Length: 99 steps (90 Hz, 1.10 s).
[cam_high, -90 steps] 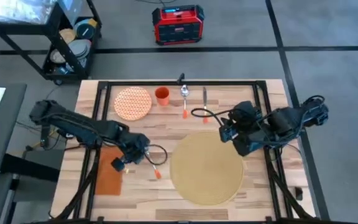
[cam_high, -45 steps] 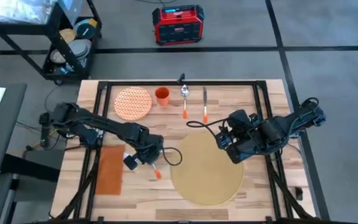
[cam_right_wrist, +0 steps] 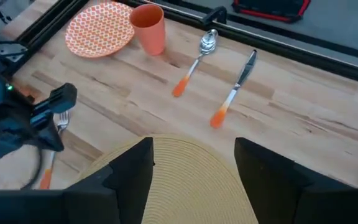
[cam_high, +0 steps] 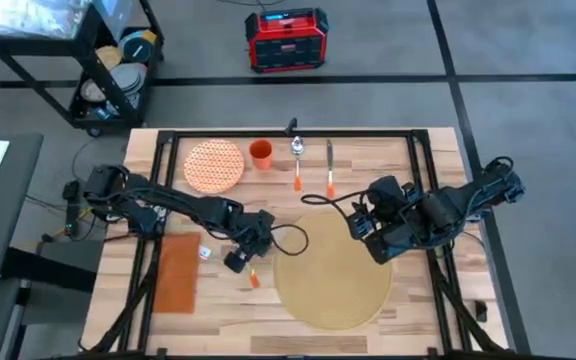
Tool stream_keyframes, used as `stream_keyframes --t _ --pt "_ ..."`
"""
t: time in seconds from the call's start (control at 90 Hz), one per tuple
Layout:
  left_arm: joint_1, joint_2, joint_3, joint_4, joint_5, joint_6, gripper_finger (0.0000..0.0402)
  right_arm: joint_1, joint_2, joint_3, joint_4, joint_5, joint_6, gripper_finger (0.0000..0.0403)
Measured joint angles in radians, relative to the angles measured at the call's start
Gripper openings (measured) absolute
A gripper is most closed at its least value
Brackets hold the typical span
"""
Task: Set table place
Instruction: Put the orange fork on the orange table napkin
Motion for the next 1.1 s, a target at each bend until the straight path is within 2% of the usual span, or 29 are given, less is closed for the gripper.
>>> stream_keyframes --t 0.167,0.4,0.578,0.989,1.1 --pt "0.002 0.0 0.005 0.003 -0.008 -0.287 0.0 0.011 0.0 0.0 0.0 -0.006 -0.001 0.0212" --pt "0.001 0.0 0.006 -0.001 -0.01 -0.376 0.0 0.021 0.0 0.0 0.0 -0.006 -0.003 0.0212" --pt "0.002 0.0 0.006 -0.037 -0.011 -0.305 0.0 0.02 0.0 0.0 0.0 -0.005 0.031 0.0212" --pt "0.003 0.001 0.006 -0.042 -0.011 -0.278 0.0 0.022 0.0 0.0 0.002 -0.005 0.05 0.0212" --pt "0.004 0.007 0.006 -0.046 -0.042 -0.237 0.0 0.022 0.0 0.0 0.002 -0.005 0.051 0.0212"
